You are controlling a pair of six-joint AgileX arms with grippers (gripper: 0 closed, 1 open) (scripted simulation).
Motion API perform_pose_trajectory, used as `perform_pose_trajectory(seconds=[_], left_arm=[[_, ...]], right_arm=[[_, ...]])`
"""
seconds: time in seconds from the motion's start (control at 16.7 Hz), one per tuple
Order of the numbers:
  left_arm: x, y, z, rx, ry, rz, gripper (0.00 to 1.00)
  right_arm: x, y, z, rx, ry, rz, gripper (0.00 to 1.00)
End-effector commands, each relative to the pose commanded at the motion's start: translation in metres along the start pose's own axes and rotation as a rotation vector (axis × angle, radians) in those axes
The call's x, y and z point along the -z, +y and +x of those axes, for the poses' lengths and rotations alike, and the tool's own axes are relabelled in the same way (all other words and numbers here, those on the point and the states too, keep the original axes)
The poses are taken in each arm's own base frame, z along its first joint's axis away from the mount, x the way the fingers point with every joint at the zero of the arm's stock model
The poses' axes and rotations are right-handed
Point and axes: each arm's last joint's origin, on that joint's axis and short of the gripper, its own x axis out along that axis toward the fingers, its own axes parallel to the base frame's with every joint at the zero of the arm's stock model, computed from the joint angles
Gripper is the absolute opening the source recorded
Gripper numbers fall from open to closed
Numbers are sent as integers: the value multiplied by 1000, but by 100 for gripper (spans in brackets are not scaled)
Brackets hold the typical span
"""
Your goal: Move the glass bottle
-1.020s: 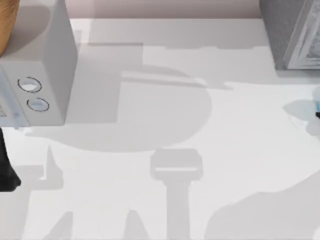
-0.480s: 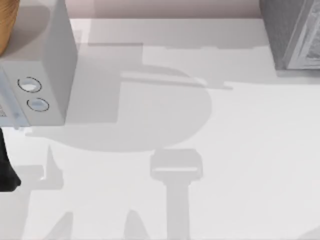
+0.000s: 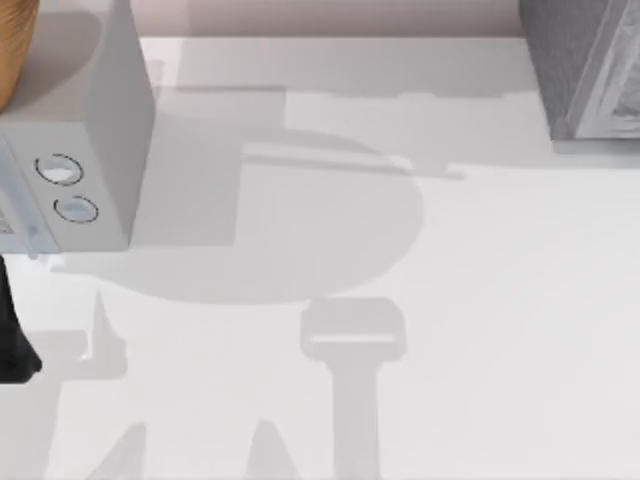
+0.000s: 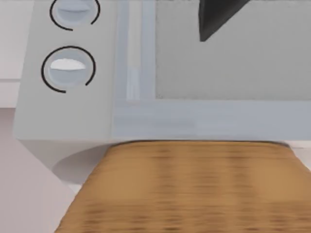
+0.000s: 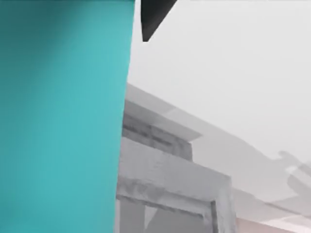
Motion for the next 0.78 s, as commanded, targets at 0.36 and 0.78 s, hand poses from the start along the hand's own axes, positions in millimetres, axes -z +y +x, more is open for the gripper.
perform_pose_trajectory(seconds=[0.36, 0.78], left_arm=[[0, 0, 0, 0, 0, 0, 100], [0, 0, 0, 0, 0, 0, 100]], right_arm=[[-2, 0, -3, 8, -4, -2, 0], [8, -2, 2, 11, -6, -3, 0]])
